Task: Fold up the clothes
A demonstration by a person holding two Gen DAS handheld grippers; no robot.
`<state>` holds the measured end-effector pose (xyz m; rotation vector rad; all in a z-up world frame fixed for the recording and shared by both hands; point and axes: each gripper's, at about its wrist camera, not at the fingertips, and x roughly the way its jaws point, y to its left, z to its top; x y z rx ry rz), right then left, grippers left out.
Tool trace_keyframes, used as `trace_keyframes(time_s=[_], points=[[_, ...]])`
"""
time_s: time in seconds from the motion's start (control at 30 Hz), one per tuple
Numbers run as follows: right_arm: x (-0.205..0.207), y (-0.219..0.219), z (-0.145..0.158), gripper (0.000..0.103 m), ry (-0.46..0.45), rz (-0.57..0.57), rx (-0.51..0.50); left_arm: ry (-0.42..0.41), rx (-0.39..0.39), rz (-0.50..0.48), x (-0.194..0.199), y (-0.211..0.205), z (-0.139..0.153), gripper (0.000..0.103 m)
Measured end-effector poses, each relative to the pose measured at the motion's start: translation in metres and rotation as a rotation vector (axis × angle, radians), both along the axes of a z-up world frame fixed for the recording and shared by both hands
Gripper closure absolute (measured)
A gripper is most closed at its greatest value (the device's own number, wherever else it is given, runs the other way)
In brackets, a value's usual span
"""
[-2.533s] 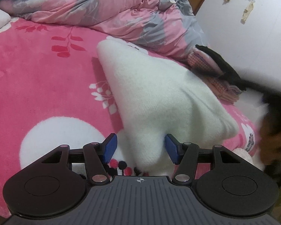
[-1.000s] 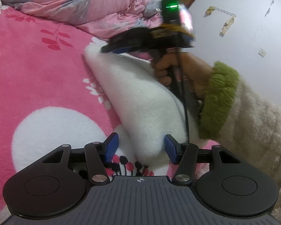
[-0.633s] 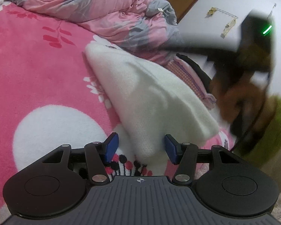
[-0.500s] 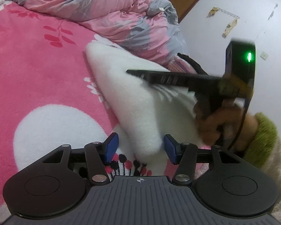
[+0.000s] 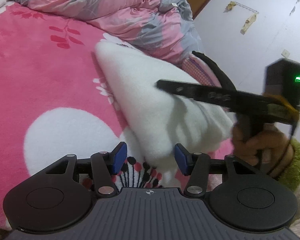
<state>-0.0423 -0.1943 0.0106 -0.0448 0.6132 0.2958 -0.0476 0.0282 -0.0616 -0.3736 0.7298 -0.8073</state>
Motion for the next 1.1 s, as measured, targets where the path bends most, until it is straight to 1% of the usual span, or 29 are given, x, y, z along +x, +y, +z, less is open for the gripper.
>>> trace_keyframes(time_s=[0.1,0.13,0.2,0.23,0.3,0.37,0.5,0.6,0.73,0.8,0.83,0.87,0.9,0.97,1.0,1.1], points=[[-0.031,0.009,0.017,0.082,-0.084,0.043,-0.010,-0.024,0.020,0.041,-0.003,0.012,0.008,0.051],[-0.041,0.011,0.018,0.082,-0.094,0.050,-0.005,-0.035,0.026,0.058,-0.004,0.016,0.012,0.051],[-0.045,0.014,-0.001,0.083,-0.058,0.034,-0.048,-0.056,0.025,0.088,-0.001,0.023,0.019,0.051],[-0.048,0.014,-0.011,0.083,-0.083,0.036,-0.063,-0.067,0.027,0.096,0.001,0.023,0.022,0.051],[-0.053,0.016,-0.029,0.083,-0.148,0.042,-0.090,-0.088,0.053,0.104,0.010,0.020,0.030,0.051],[-0.057,0.018,-0.022,0.082,-0.158,0.010,-0.081,-0.121,0.073,0.101,0.018,0.012,0.040,0.051],[-0.085,0.008,-0.010,0.082,-0.214,-0.040,-0.037,-0.212,0.121,0.079,0.032,-0.013,0.060,0.051],[-0.108,-0.022,-0.005,0.081,-0.232,-0.129,0.041,-0.271,0.164,0.044,0.044,-0.040,0.071,0.051],[-0.130,-0.066,-0.005,0.081,-0.243,-0.266,0.148,-0.378,0.258,-0.019,0.060,-0.089,0.081,0.051],[-0.135,-0.086,-0.007,0.080,-0.239,-0.318,0.214,-0.423,0.301,-0.047,0.067,-0.111,0.083,0.051],[-0.138,-0.097,-0.010,0.080,-0.237,-0.345,0.265,-0.440,0.328,-0.062,0.072,-0.123,0.084,0.051],[-0.138,-0.107,-0.013,0.078,-0.236,-0.361,0.312,-0.450,0.357,-0.076,0.076,-0.134,0.084,0.051],[-0.139,-0.116,-0.017,0.072,-0.236,-0.381,0.361,-0.458,0.386,-0.087,0.080,-0.145,0.083,0.051],[-0.143,-0.135,-0.026,0.064,-0.232,-0.408,0.432,-0.462,0.458,-0.100,0.085,-0.163,0.076,0.051],[-0.142,-0.142,-0.032,0.062,-0.215,-0.414,0.474,-0.464,0.491,-0.105,0.087,-0.171,0.072,0.051],[-0.137,-0.160,-0.053,0.059,-0.153,-0.401,0.625,-0.481,0.549,-0.114,0.087,-0.187,0.064,0.051]])
